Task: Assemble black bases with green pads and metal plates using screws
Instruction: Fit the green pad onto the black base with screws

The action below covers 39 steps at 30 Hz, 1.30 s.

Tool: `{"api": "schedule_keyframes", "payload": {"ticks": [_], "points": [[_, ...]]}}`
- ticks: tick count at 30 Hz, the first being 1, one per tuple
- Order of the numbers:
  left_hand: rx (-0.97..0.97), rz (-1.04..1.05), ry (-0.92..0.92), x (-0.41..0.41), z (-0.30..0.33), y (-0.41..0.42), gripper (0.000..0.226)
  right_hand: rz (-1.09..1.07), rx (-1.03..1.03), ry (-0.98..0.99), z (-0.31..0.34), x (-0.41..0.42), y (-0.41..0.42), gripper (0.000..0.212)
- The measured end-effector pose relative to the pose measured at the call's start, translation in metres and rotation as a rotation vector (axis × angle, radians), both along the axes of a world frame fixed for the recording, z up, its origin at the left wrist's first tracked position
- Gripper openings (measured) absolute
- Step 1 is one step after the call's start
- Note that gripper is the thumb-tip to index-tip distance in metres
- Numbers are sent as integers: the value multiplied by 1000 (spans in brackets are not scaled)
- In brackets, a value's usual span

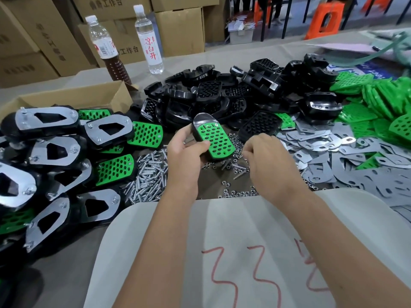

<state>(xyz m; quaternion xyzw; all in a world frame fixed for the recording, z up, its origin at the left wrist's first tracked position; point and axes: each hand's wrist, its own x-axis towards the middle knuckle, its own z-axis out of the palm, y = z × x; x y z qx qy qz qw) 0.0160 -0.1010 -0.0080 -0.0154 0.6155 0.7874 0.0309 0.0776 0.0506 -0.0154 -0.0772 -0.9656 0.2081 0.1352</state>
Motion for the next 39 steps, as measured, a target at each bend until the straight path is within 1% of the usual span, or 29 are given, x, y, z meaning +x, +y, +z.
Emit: {"api": "schedule_keyframes", "payload": {"ticks": [2,4,6,8,11,12,16,21,24,25,27,28,29,30,31,32,34,36,37,39], "points": [[-16,-17,3,-1,-1,-1,50,22,-81,52,1,0,2,16],[-25,-14,10,0,-2,-2,49,99,-22,28,-1,1,2,13],[-30,-7,14,0,-3,-3,47,159,34,-37,-4,2,1,21],[-34,-1,14,-1,-5,-4,43,163,-5,-45,-4,3,0,20],[-38,-15,4,-3,-6,-4,43,157,-77,-4,-3,3,-1,26],[-38,-22,6,-3,-6,-3,43,150,-84,5,-4,2,-1,24],[-23,-22,10,-2,-5,-2,41,130,-33,-16,-7,0,0,11],[-34,-15,7,-4,-7,-2,41,123,-41,30,-9,0,-2,18],[-34,0,-2,-4,-7,-3,40,94,-99,89,-7,0,-1,17],[-35,0,-2,-4,-6,-3,40,114,-96,73,-5,0,0,17],[-40,0,-3,-4,-6,-3,40,215,-91,-65,0,4,5,32],[-41,1,-2,-4,-6,-4,40,283,-120,-150,3,7,8,37],[-38,2,-1,-5,-7,-4,40,338,-156,-208,6,9,12,37],[-33,3,-2,-5,-7,-4,40,367,-180,-229,10,11,15,30],[-28,6,-5,-5,-7,-4,40,368,-189,-223,12,12,17,22],[-25,6,-6,-5,-7,-4,40,358,-177,-209,12,11,19,19],[-29,-1,-13,-5,-7,-3,39,340,-119,-177,10,9,18,18],[-38,2,-9,-5,-7,-3,39,295,-116,-92,6,6,13,19],[-42,-2,-1,-5,-7,-3,39,251,-158,-20,4,5,12,18],[-51,-22,19,-5,-7,-3,40,141,-324,149,3,4,11,13]]}}
